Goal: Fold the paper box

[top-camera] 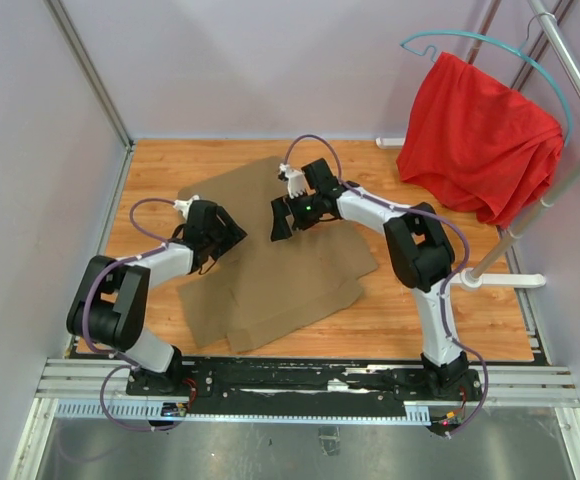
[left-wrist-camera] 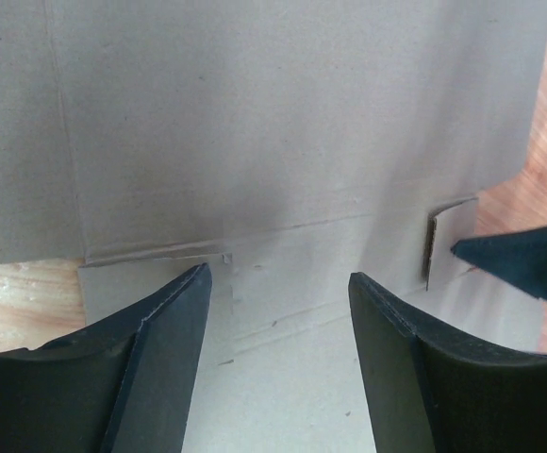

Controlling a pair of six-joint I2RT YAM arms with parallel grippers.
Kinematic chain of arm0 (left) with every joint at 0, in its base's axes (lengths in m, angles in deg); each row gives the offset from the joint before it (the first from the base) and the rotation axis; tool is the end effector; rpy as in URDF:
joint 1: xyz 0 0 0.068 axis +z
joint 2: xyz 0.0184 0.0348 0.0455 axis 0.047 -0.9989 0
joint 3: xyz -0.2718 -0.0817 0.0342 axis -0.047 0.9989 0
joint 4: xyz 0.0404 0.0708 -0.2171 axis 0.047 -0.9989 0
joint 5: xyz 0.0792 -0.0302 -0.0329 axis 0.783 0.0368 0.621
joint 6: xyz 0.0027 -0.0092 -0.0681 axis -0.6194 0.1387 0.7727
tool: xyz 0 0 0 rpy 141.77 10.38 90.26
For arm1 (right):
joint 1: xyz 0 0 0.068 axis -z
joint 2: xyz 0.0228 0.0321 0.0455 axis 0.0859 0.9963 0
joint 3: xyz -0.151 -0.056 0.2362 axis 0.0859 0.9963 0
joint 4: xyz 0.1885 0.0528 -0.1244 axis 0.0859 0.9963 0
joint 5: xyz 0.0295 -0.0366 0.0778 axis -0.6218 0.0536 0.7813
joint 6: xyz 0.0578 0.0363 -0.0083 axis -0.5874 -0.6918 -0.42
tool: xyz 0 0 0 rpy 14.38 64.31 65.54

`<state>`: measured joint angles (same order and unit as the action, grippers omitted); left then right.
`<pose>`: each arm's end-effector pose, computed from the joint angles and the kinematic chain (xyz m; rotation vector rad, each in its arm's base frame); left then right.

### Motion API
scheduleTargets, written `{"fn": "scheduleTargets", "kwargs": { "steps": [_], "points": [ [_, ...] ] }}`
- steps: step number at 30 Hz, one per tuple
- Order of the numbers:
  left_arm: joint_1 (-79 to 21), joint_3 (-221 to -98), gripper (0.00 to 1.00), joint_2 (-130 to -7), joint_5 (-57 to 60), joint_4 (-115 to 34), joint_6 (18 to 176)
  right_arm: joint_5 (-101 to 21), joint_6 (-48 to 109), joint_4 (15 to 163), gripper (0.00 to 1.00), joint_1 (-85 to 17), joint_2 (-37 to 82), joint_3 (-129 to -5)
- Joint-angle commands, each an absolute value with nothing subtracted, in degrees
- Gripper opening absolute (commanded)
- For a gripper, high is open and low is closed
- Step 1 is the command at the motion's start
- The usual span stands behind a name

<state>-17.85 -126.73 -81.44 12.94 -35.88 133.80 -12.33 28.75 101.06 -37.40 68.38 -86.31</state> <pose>0.2844 -0.0737 0.1821 -0.7021 2.2512 -0.4922 0.3907 0.2868 0.1904 -0.8084 2.2789 1.0682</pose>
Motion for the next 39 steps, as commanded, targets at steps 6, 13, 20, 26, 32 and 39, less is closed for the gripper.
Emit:
{"fn": "scheduleTargets", "kwargs": {
  "steps": [6,13,20,26,32,39],
  "points": [
    [-18.2,-125.9,0.67,-74.7,12.6,-38.4,135.3,-25.9,28.1,111.4,0.98,-36.5,46.1,-74.3],
    [-18.2,-123.6,0.67,-62.1,12.9,-43.9,134.3,-36.6,21.3,112.3,0.97,-36.8,27.0,-53.0],
    [-18.2,-116.8,0.67,-42.7,7.6,-55.7,132.4,-40.3,18.2,112.5,0.93,-37.2,13.5,-37.6],
    [-18.3,-109.4,0.66,-27.1,-2.1,-66.1,135.1,-42.8,16.4,114.1,0.91,-37.2,13.2,-35.7],
    [-18.2,-105.5,0.60,-19.3,-5.3,-72.5,136.3,-39.8,14.4,112.6,0.86,-37.2,15.9,-34.9],
    [-18.3,-111.7,0.60,-22.1,-6.6,-80.3,132.5,-37.4,14.5,111.4,0.85,-37.2,16.8,-34.2]
  ]
}}
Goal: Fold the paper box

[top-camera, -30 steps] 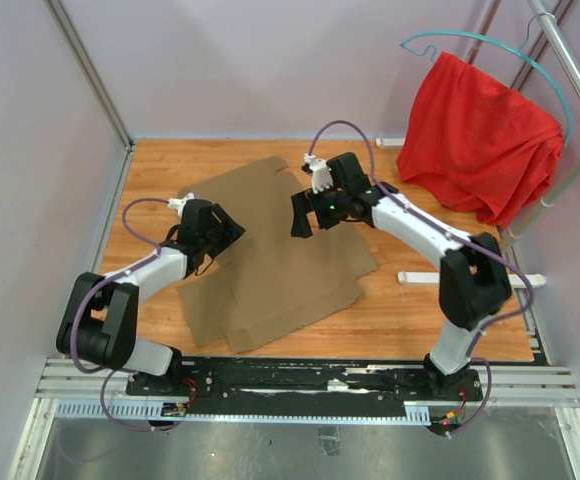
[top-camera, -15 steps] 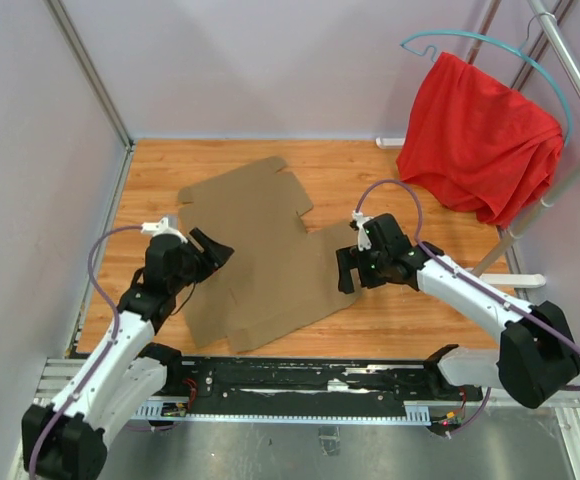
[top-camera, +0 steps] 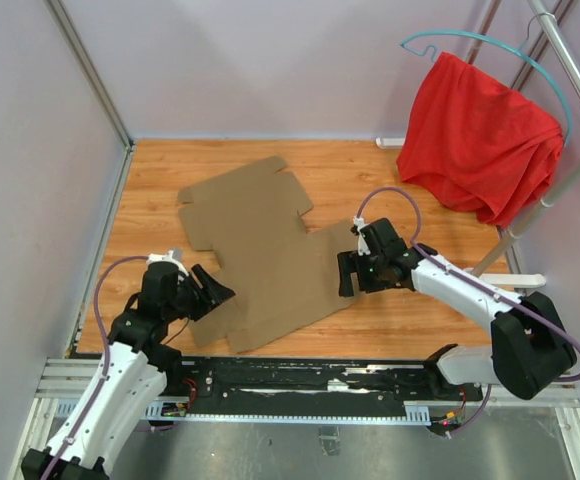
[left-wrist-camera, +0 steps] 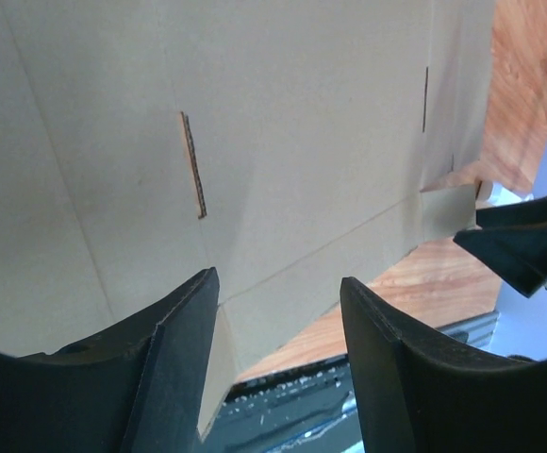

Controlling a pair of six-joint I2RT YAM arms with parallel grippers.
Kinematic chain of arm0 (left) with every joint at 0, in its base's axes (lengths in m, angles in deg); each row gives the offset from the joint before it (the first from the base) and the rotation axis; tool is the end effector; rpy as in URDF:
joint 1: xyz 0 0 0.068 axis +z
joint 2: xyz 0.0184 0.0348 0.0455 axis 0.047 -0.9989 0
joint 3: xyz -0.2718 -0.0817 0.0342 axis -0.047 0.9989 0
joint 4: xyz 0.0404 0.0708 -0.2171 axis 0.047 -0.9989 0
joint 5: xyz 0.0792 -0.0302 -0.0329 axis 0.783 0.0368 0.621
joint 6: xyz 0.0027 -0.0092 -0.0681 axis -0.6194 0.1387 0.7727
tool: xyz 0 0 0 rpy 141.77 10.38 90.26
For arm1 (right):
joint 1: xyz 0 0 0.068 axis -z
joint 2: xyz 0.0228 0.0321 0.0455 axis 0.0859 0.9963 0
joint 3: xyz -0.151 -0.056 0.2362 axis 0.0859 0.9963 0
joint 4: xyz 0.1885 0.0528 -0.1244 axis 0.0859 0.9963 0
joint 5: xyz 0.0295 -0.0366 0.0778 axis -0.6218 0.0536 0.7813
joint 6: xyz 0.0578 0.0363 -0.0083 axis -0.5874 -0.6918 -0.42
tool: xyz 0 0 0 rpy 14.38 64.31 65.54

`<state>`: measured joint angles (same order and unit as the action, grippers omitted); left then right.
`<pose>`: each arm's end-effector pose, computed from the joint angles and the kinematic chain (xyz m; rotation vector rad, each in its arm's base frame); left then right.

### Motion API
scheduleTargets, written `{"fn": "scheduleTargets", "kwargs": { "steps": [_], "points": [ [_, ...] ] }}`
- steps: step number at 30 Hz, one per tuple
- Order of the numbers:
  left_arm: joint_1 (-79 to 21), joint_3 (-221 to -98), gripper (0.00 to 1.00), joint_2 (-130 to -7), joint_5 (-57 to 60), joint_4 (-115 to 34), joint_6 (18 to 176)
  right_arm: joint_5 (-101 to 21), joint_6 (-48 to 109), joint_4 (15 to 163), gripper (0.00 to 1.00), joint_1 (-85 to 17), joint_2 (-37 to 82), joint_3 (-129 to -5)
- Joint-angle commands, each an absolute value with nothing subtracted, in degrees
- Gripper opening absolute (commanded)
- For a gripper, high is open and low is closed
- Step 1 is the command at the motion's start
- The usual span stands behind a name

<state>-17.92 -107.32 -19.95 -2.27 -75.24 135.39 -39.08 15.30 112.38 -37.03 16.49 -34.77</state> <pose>0.0846 -0.0349 0.1916 -0.5977 2.3060 -0.8138 0.1933 0.1312 0.2145 -0.2897 2.6037 0.5462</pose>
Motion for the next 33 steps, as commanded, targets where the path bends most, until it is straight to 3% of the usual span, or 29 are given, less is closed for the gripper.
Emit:
{"fn": "scheduleTargets", "kwargs": {
  "steps": [1,4,6,13,15,26,33],
  "points": [
    [-18.5,-112.4,0.60,-23.4,-7.6,-81.0,131.9,-37.0,14.5,111.3,0.85,-37.2,16.9,-34.3],
    [-18.8,-115.8,0.61,-25.9,-3.9,-84.4,129.8,-35.9,14.8,110.0,0.84,-37.2,17.9,-34.7],
    [-18.9,-117.7,0.62,-26.7,-1.8,-84.8,129.0,-35.1,15.0,109.1,0.76,-37.2,19.5,-35.1],
    [-18.8,-120.8,0.62,-31.6,-1.9,-80.3,128.8,-35.0,15.7,108.4,0.15,-37.2,27.2,-38.1],
    [-18.9,-121.6,0.62,-33.6,-1.3,-79.5,128.1,-36.0,15.9,108.3,0.02,-37.0,28.3,-39.6],
    [-19.1,-124.8,0.63,-46.2,-2.5,-71.6,125.5,-36.4,13.5,108.9,0.01,-30.8,35.1,-52.6],
    [-19.3,-123.6,0.63,-47.2,2.0,-71.2,124.4,-33.2,15.3,109.6,0.01,-30.1,40.6,-56.4]
  ]
}}
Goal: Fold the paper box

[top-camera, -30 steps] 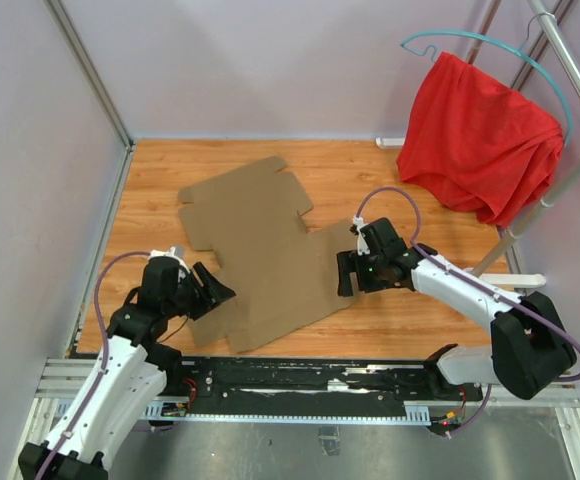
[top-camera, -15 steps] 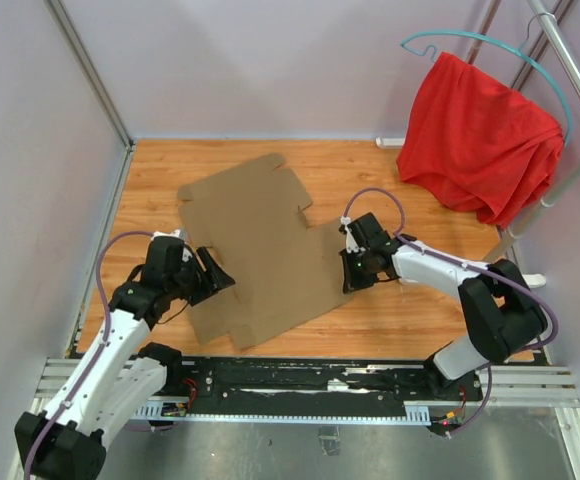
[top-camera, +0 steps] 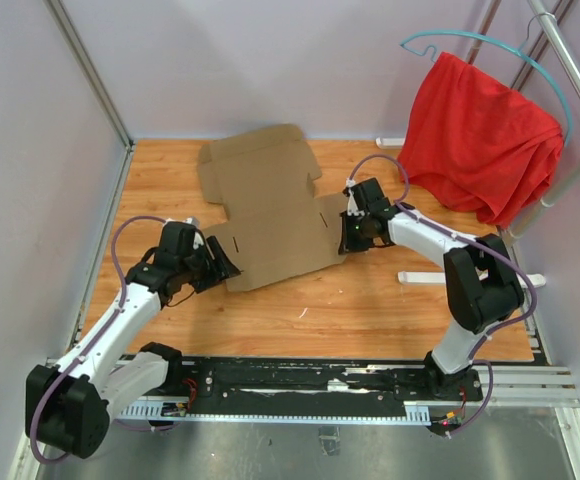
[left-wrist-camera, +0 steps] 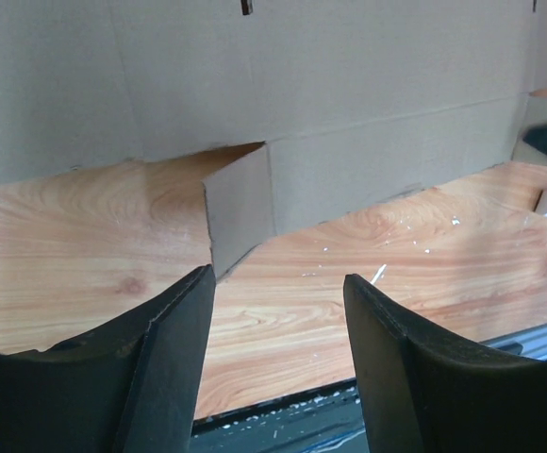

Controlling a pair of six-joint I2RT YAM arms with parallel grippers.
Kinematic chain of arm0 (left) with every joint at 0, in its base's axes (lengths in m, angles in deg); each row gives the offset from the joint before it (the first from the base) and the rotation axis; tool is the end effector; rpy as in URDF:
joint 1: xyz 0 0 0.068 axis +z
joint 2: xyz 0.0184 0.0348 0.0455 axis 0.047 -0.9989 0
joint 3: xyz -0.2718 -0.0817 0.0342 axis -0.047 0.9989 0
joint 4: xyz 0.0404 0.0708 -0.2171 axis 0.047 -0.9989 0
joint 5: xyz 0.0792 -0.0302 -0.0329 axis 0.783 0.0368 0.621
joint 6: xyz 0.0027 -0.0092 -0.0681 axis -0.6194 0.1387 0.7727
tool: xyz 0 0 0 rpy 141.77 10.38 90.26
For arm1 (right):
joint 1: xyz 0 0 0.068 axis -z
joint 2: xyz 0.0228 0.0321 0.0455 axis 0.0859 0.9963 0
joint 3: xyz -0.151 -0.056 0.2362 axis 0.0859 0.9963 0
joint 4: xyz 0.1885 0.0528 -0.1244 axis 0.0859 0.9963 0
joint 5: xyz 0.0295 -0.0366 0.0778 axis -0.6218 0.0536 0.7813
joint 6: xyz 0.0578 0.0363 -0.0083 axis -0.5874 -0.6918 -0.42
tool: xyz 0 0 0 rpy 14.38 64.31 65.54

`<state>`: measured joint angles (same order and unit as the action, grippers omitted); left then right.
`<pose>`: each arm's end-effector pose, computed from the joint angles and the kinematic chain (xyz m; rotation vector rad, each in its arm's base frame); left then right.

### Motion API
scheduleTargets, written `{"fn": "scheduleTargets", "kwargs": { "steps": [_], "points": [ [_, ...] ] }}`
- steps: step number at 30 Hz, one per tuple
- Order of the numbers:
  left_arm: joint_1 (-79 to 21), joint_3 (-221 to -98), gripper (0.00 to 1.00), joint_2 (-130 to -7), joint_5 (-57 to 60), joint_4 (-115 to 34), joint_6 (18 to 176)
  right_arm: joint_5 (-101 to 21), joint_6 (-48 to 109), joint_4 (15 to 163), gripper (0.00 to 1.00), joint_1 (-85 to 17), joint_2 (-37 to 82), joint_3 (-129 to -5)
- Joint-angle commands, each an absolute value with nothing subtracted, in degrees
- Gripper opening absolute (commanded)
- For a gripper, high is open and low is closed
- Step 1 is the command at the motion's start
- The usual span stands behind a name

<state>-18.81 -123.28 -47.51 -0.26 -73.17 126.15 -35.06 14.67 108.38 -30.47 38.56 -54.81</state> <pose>0.1557 -0.0550 0.2314 -0.4559 2.4767 -0.6394 0.3018 0.1578 0.2178 -0.1579 2.5788 0.6088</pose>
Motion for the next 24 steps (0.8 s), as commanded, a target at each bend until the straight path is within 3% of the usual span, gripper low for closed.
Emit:
{"fn": "scheduleTargets", "kwargs": {
  "steps": [1,24],
  "points": [
    [-19.3,-123.2,0.63,-47.2,2.7,-71.1,124.4,-32.8,15.6,109.5,0.01,-30.1,40.6,-56.1],
    [-26.1,-120.5,0.63,-56.8,7.5,-61.7,128.0,-31.0,18.4,109.5,0.02,-30.8,36.3,-51.4]
  ]
}}
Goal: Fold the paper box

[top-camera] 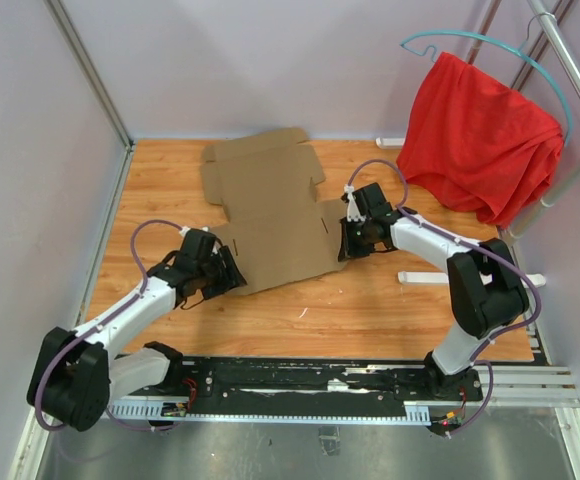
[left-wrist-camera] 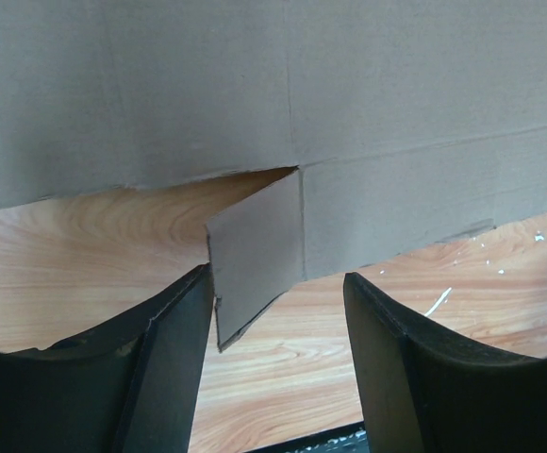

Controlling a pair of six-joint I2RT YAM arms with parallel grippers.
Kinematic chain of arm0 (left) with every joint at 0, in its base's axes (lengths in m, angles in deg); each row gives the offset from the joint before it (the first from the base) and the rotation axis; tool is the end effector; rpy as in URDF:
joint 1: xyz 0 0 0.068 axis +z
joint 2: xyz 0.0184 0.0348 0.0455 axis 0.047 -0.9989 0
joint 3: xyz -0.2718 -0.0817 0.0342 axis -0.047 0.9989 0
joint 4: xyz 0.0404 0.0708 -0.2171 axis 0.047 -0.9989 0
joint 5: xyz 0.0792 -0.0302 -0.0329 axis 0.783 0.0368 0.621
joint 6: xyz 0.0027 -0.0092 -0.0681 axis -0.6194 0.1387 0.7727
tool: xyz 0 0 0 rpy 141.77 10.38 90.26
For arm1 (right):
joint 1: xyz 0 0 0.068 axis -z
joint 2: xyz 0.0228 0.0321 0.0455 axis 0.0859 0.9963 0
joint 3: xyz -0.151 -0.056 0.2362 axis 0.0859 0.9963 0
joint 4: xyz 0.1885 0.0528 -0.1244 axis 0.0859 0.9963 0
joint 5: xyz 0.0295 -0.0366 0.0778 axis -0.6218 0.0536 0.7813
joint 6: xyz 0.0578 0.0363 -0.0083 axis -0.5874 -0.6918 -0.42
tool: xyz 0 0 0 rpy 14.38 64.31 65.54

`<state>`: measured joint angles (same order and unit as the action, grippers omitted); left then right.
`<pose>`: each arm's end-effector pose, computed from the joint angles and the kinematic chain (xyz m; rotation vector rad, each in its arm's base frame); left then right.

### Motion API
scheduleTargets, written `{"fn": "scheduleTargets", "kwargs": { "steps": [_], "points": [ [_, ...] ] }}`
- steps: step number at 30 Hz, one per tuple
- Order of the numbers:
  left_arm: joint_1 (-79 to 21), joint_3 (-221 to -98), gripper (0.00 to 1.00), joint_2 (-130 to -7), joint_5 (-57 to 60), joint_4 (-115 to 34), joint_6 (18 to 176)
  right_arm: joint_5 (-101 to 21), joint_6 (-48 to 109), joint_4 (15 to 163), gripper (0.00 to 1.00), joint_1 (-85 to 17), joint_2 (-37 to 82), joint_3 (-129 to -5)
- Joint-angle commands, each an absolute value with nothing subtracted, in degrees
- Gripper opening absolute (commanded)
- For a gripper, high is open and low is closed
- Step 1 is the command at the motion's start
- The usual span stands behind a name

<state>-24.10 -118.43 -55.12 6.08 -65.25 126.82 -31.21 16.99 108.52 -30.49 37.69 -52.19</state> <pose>0.1673 -0.0693 0.1963 -0.4214 2.5485 -0.5116 0.2908 0.1567 0.2101 -0.2359 2.6090 0.6672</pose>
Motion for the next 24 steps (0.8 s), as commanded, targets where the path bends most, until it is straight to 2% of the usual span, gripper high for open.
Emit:
{"fn": "scheduleTargets", "kwargs": {
  "steps": [1,6,11,13,24],
  "points": [
    [-26.6,-120.9,0.63,-57.3,7.8,-61.5,128.3,-31.1,18.4,109.5,0.03,-30.8,36.3,-51.4],
    [-30.0,-124.1,0.63,-58.9,9.4,-60.9,129.6,-32.7,19.0,110.4,0.08,-31.8,37.0,-51.7],
    [-33.6,-127.0,0.63,-60.8,11.1,-61.0,130.1,-34.2,19.8,111.3,0.34,-33.9,36.7,-52.5],
    [-34.2,-127.3,0.63,-61.9,11.0,-60.3,130.2,-34.2,20.0,111.6,0.40,-34.8,36.5,-53.1],
    [-35.8,-125.5,0.63,-68.7,9.0,-53.7,131.6,-33.6,19.6,111.5,0.43,-38.3,40.1,-55.0]
  ]
}}
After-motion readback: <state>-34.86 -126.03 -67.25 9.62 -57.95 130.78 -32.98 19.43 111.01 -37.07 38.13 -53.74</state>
